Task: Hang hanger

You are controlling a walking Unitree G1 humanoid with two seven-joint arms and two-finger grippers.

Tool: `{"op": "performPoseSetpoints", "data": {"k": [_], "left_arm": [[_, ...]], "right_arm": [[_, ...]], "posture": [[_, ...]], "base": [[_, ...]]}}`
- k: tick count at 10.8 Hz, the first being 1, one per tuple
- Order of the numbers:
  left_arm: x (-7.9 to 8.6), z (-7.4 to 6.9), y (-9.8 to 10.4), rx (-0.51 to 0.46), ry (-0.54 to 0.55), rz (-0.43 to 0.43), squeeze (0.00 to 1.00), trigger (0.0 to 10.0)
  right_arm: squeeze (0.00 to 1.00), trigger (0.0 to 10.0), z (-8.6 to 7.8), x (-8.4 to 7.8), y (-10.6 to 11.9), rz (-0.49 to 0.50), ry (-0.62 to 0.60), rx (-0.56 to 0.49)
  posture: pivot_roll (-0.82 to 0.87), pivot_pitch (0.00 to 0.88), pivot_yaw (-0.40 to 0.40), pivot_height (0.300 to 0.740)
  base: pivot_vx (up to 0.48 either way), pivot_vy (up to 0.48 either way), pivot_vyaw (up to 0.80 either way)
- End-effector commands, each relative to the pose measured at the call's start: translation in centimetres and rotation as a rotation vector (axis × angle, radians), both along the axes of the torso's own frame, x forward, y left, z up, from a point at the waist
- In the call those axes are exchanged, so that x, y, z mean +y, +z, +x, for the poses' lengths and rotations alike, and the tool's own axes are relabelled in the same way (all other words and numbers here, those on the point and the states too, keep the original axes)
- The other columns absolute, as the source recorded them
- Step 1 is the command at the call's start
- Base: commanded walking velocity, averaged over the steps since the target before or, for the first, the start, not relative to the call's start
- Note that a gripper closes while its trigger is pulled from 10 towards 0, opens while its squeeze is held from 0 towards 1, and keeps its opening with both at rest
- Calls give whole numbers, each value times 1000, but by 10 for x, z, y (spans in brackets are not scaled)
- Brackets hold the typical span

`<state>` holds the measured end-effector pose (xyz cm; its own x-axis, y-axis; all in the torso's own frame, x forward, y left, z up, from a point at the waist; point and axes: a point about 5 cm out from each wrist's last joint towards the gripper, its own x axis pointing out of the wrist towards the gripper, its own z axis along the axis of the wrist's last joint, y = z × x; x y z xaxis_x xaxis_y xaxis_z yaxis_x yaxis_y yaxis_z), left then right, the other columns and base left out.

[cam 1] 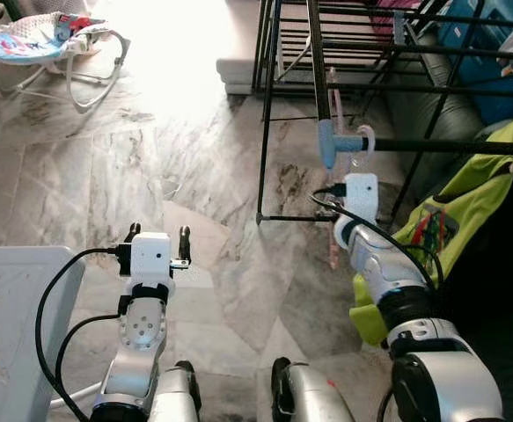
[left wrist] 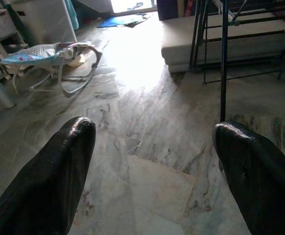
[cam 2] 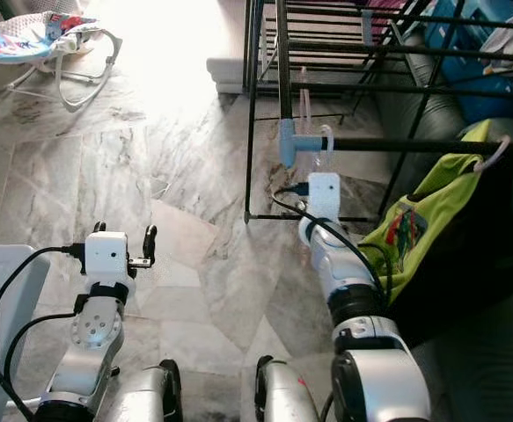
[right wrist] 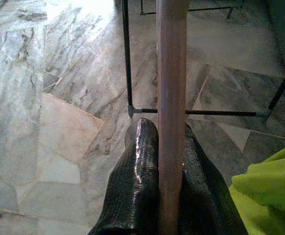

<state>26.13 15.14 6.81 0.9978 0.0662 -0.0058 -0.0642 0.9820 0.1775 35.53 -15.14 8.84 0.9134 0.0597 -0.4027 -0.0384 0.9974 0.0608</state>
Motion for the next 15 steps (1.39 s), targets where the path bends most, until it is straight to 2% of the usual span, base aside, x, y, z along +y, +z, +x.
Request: {"op": "performPoseSetpoints", "data": {"k": [1,2,3,4,6,7,9,10,12,15], "left_arm": [[-1,-1,-3,21,7,-15,0,10000],[-2,0,1,6,5,-24,0,10000],[-7,3,5,-7,-17,-22,0,10000],[-9,3,6,-14,-24,-24,0,10000],[-14,-2,3,-4,-36,-15,0,10000],[-13,-3,1,4,-43,1,0,10000],[-6,-6,0,10,-55,24,0,10000],[-3,-6,0,9,-51,33,0,10000],[-5,-5,1,1,-43,41,0,10000],[-7,-4,1,2,-46,39,0,10000]], "right_arm": [[1000,10000,-16,-10,-29,24,-45,112],[1000,10000,-16,-12,-28,21,-45,91],[1000,10000,-17,-17,-23,-4,-45,5],[1000,10000,-21,-18,-21,8,-41,-31],[1000,10000,-42,-33,-27,-16,-94,-119],[1000,10000,-57,-41,-21,-34,-109,-222],[1000,10000,-79,-50,-16,-56,-115,-293],[1000,10000,-84,-54,-12,-58,-121,-313],[1000,10000,-85,-56,1,-58,-129,-376],[1000,10000,-84,-44,12,-50,-68,-415]], "posture": [[-23,200,-53,740],[-21,199,-52,740],[-16,197,-55,740],[-15,197,-55,740],[-18,204,-49,740],[-23,204,-48,740],[-35,206,-44,740],[-38,206,-43,740],[-39,206,-41,740],[-35,206,-44,740]], "base": [[0,0,0],[0,0,0],[0,0,0],[0,0,0],[0,0,0],[0,0,0],[0,0,0],[0,0,0],[0,0,0],[0,0,0]]}}
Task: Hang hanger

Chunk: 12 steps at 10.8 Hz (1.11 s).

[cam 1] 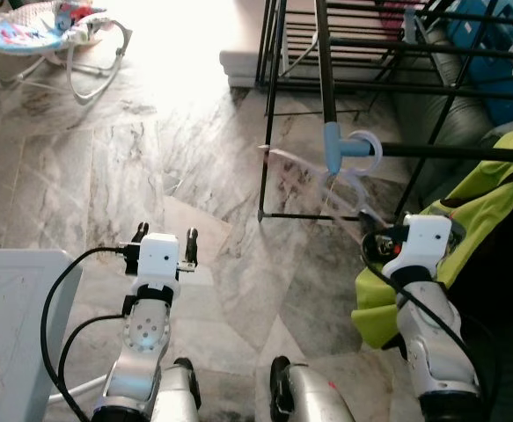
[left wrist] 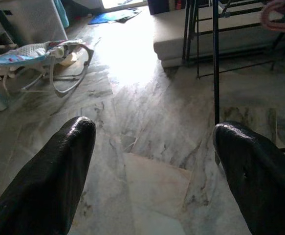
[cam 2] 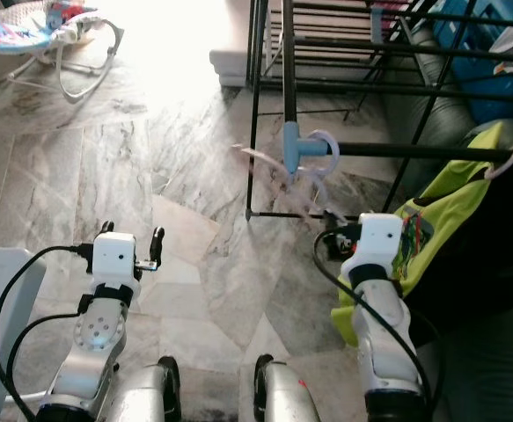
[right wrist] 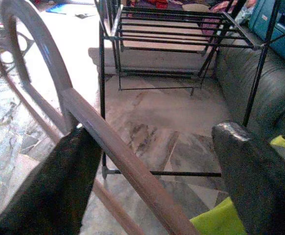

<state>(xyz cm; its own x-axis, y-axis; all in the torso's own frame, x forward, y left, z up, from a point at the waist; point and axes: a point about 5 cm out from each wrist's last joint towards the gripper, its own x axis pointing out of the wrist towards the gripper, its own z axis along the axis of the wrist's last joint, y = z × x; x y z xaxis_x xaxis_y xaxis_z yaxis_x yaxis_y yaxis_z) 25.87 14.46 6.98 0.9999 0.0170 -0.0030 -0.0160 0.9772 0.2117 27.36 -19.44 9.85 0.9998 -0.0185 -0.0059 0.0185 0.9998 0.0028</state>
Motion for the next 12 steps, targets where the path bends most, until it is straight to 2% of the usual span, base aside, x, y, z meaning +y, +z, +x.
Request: {"op": "performPoseSetpoints", "data": {"k": [1,3,7,9,10,12], "left_arm": [[-1,-2,-1,6,3,5,0,10000],[0,-1,-2,9,-1,8,0,10000],[-1,-1,-3,15,-6,8,0,10000],[-1,0,-3,18,-6,6,0,10000],[-2,1,-3,18,-9,6,0,10000],[-2,2,-3,18,-11,5,0,10000]], "right_arm": [[1000,10000,-2,1,4,-3,5,-13],[1000,10000,-3,3,7,-4,10,-21],[1000,10000,-8,5,-16,7,27,113],[1000,10000,-16,26,-16,59,230,125],[1000,10000,-18,31,-16,22,295,116],[1000,10000,-16,26,-9,-37,264,67]], "posture": [[-35,207,-41,740],[-38,208,-37,740],[-35,209,-38,740],[-36,206,-37,740],[-39,204,-35,740],[-40,201,-38,740]], "base": [[0,0,0],[0,0,0],[0,0,0],[0,0,0],[0,0,0],[0,0,0]]}}
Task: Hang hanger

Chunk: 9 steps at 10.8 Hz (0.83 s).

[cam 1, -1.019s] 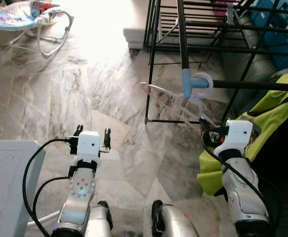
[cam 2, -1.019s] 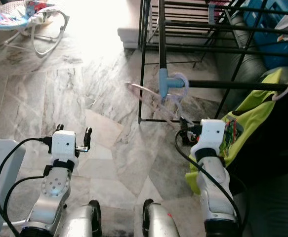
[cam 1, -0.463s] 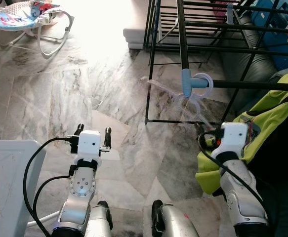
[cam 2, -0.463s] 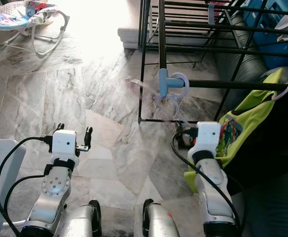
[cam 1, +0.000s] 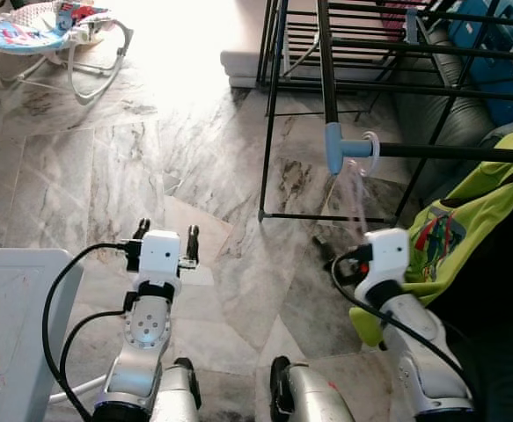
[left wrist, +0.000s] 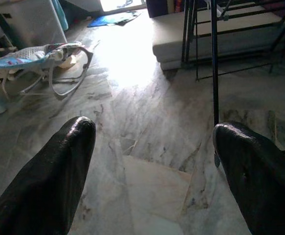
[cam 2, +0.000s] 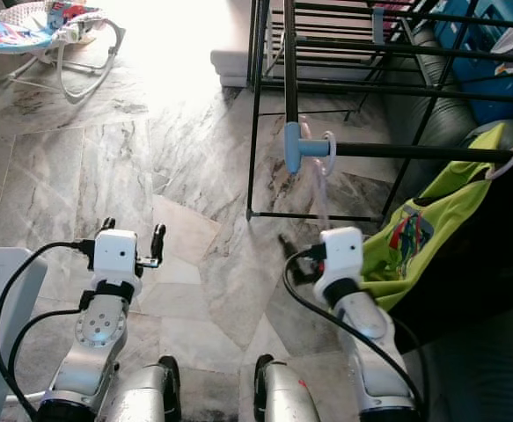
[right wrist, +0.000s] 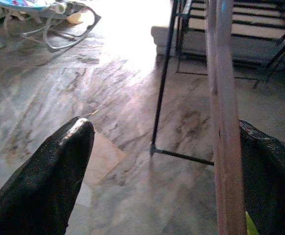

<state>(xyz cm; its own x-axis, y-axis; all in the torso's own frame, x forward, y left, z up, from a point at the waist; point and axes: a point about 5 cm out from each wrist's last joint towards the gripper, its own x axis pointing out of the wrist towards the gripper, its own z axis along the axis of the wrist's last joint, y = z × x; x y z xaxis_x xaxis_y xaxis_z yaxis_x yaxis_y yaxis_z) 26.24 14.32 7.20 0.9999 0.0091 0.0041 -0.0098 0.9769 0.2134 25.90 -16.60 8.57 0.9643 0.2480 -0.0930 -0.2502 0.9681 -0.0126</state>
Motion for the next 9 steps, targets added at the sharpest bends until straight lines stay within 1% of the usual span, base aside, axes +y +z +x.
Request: {"op": "performPoseSetpoints", "data": {"k": [1,2,4,5,6,8,9], "left_arm": [[-1,-2,-5,24,-3,3,0,10000],[-2,-2,-5,21,-6,-3,0,10000],[-4,-2,-5,19,-7,-6,0,10000],[-4,-2,-5,20,-8,-4,0,10000],[-4,-1,-5,20,-9,-4,0,10000],[-4,-1,-6,20,-10,-6,0,10000],[-4,-2,-6,22,-9,-6,0,10000]], "right_arm": [[1000,10000,1,-6,6,-50,-33,-36],[1000,10000,5,-13,10,-122,-93,-68],[1000,10000,8,-17,20,-132,-153,-141],[1000,10000,9,-16,27,-144,-162,-177],[1000,10000,10,-13,31,-134,-159,-200],[1000,10000,10,-13,29,-134,-153,-197],[1000,10000,10,-13,28,-135,-157,-195]], "posture": [[-40,201,-38,740],[-40,200,-40,740],[-40,199,-40,740],[-42,198,-40,740],[-42,198,-40,740],[-40,201,-44,740],[-40,202,-44,740]], "base": [[0,0,0],[0,0,0],[0,0,0],[0,0,0],[0,0,0],[0,0,0],[-244,0,0]]}}
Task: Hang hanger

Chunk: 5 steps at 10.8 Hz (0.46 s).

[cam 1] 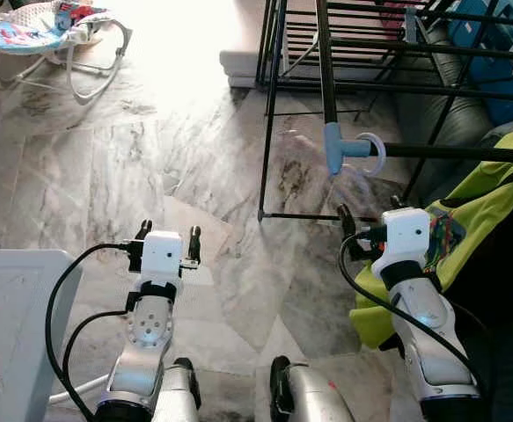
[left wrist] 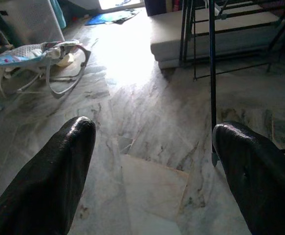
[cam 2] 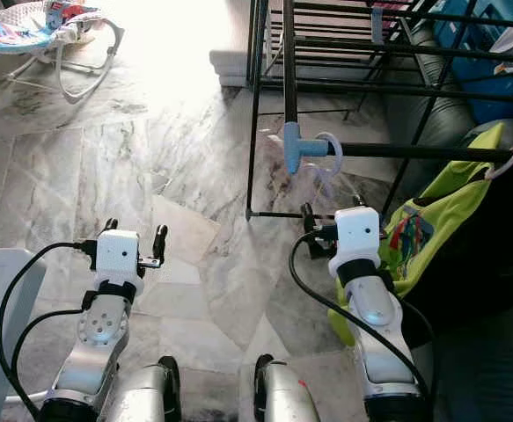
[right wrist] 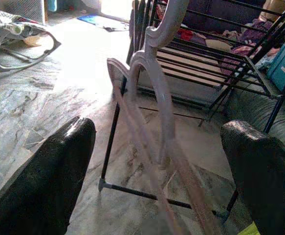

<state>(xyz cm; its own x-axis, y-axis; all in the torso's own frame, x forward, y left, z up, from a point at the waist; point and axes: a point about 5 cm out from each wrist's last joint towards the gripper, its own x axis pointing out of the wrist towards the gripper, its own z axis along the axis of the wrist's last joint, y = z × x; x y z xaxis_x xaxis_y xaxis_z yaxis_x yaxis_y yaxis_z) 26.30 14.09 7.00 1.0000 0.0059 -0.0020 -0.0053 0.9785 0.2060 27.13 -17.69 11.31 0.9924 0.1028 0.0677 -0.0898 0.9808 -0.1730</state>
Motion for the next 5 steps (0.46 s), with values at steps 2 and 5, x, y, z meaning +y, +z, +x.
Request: {"op": "performPoseSetpoints", "data": {"k": [2,5], "left_arm": [[-1,-3,-5,17,-6,2,0,10000],[1,-4,-4,15,-3,6,0,10000]], "right_arm": [[1000,10000,-1,-2,-1,3,-16,-2],[1000,10000,0,-1,-3,4,-13,6]], "posture": [[-36,204,-44,740],[-34,204,-44,740]], "base": [[-242,0,0],[-241,0,0]]}}
